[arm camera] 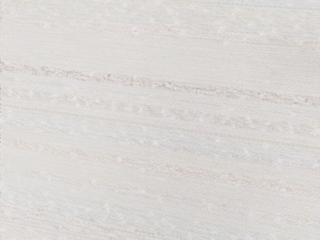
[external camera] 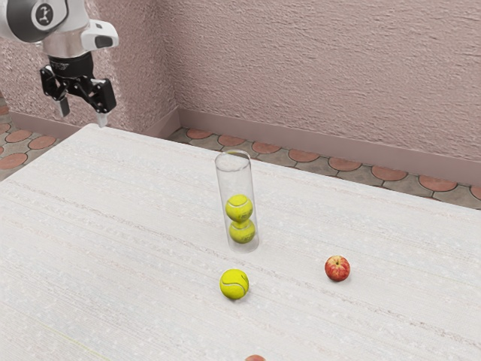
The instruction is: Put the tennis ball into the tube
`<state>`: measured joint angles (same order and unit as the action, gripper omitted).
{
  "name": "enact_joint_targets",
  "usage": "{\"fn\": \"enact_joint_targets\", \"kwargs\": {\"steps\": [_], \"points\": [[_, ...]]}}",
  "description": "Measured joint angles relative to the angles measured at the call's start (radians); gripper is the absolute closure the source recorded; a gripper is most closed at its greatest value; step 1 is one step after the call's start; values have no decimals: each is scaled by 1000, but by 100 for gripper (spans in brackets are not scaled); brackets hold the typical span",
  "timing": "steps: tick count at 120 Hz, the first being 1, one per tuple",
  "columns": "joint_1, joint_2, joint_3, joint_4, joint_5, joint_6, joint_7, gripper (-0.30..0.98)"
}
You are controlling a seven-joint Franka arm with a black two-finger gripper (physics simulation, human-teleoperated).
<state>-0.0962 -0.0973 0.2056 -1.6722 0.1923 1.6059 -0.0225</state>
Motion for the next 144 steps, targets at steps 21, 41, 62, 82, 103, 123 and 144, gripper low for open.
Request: {"fn": "enact_joint_targets", "kwargs": {"steps": [21,41,62,82,103,123,144], "points": [[-10,-1,0,1,2,3,-4,0],[-102,19,-1,-59,-67,43,-27,0],[-189,30,-3,-228,-167,165,-81,0],[-202,75,-45,-336,-189,284,-121,0],[-266,140,-59,-374,-195,356,-151,0],[-286,219,-110,-379,-195,419,-172,0],[-301,288,-127,-382,-200,474,-189,0]]}}
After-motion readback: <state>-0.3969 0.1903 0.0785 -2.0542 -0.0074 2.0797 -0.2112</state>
